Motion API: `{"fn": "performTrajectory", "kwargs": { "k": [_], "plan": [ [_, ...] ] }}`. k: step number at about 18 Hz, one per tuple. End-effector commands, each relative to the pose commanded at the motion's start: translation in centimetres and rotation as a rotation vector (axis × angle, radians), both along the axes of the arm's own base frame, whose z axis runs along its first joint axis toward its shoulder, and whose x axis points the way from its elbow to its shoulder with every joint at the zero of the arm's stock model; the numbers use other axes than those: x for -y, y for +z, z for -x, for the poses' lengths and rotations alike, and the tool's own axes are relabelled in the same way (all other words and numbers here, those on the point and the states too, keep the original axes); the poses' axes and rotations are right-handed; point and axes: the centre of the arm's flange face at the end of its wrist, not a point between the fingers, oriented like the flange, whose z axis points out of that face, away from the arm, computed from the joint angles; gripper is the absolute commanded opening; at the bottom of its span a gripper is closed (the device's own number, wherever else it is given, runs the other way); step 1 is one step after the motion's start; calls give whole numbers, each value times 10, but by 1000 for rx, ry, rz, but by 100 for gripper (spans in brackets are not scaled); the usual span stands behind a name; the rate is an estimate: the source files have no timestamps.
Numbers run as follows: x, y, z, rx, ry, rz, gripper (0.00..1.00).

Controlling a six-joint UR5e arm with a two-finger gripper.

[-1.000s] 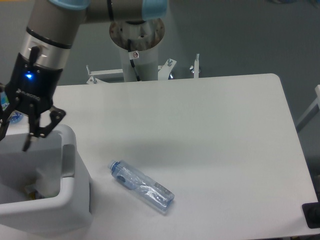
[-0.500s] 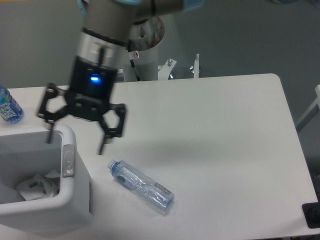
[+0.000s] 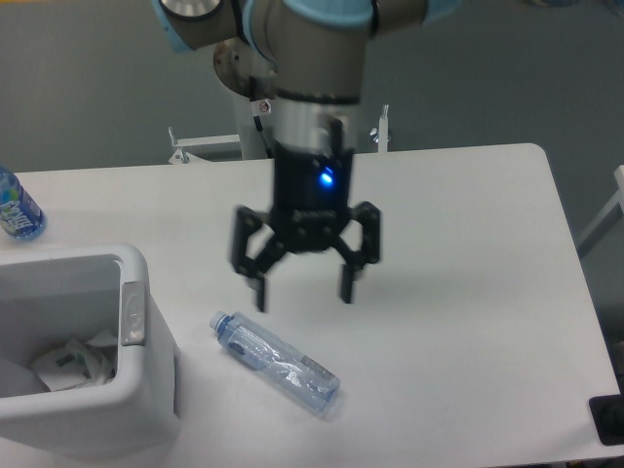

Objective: Place the trash in the trash can
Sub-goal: 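Move the gripper back and lower it onto the clear water bottle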

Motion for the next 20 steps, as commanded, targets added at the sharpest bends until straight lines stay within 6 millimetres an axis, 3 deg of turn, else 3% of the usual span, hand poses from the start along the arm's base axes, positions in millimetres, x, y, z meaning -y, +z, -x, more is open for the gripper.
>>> {"fn": "performTrajectory", "kwargs": {
  "k": [6,10,14,20],
  "plan": [
    [-25,-97,25,99,24,112,100],
    [-41,-165,27,175,21,181,100],
    [-51,-212,12,226,26,239,100],
    [-52,-243,1,253,41,285,100]
  ]
}}
